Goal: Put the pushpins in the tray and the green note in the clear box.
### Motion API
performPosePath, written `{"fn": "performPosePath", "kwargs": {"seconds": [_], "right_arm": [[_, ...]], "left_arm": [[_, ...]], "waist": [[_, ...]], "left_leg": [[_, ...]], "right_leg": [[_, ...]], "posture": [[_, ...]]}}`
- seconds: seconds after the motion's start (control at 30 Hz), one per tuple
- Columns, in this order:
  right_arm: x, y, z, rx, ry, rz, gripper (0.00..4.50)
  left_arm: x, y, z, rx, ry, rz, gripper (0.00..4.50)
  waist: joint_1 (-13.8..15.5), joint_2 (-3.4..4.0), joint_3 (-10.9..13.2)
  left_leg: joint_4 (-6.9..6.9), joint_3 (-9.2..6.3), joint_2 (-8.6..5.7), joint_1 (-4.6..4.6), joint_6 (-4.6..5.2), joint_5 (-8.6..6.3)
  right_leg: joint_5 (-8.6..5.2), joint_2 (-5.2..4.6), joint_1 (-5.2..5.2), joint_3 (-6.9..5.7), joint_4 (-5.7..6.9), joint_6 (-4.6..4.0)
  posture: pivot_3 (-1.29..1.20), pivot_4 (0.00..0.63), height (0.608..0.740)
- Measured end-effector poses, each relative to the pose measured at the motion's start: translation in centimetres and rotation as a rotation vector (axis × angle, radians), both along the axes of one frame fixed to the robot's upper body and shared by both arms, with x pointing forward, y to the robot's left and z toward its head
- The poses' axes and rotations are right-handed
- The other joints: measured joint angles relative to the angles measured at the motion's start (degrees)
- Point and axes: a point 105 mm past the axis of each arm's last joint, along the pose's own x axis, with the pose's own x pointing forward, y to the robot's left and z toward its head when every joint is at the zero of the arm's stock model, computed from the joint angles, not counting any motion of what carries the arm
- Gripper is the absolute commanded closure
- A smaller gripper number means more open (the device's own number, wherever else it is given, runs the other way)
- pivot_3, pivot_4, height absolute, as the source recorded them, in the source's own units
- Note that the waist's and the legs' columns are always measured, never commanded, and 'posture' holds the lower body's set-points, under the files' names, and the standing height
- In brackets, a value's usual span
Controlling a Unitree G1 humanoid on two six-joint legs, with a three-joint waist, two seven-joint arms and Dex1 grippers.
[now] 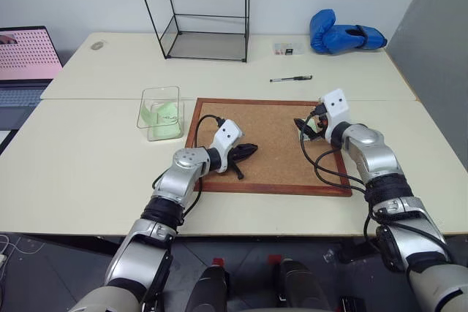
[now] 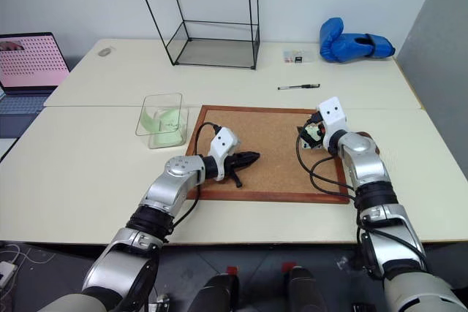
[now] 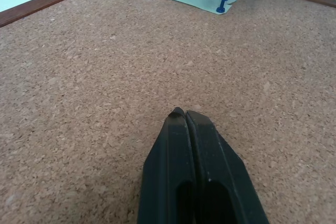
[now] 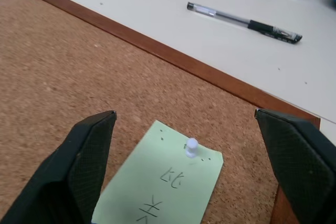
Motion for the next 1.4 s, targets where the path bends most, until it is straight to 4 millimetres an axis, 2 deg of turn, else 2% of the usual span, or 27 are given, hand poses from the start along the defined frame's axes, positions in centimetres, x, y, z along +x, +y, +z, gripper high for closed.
{"fn": "performPosePath", "kwargs": {"seconds": [0.33, 0.53, 1.03, 1.17, 1.4], "right_arm": [[0.5, 0.3, -1.3, -0.025, 0.011, 0.003, 3.12], [0.7, 0.3, -1.2, -0.032, 0.011, 0.001, 4.46], [0.6, 0.2, -1.0, -0.005, 0.010, 0.001, 4.49], [0.7, 0.3, -0.5, 0.005, -0.004, 0.003, 4.49], [0.7, 0.6, 1.7, 0.040, -0.070, 0.009, 4.49]], "left_arm": [[-0.2, 0.0, 0.0, 0.000, 0.002, 0.000, 4.50], [-0.2, 0.0, 0.0, 0.000, 0.001, 0.000, 4.50], [-0.3, 0.0, -0.1, 0.011, 0.002, -0.003, 4.50], [-0.3, 0.1, -0.1, 0.018, 0.006, -0.002, 4.50], [-0.3, 0.3, -0.2, 0.033, 0.005, -0.001, 4.50]], "waist": [[-0.1, 0.01, 0.0], [-0.1, 0.01, 0.0], [-0.1, 0.02, 0.0], [-0.1, 0.03, 0.0], [-0.1, 0.12, -0.1]], "left_leg": [[0.00, -0.01, 0.01, 0.01, 0.00, 0.00], [0.00, -0.02, 0.01, 0.01, 0.00, 0.00], [0.00, -0.02, 0.01, 0.02, 0.00, 0.00], [0.00, -0.01, 0.01, 0.03, 0.00, 0.00], [0.00, -0.01, 0.01, 0.07, 0.00, 0.00]], "right_leg": [[0.00, 0.00, 0.00, 0.00, 0.01, 0.00], [0.00, 0.00, 0.00, 0.00, 0.02, -0.01], [0.00, 0.01, 0.00, 0.00, 0.03, -0.01], [0.00, 0.01, 0.00, 0.01, 0.05, -0.01], [0.00, 0.01, 0.02, 0.01, 0.08, -0.01]], "posture": [[0.00, 0.150, 0.740], [0.00, 0.150, 0.740], [0.00, 0.150, 0.740], [0.00, 0.150, 0.740], [0.00, 0.150, 0.740]]}}
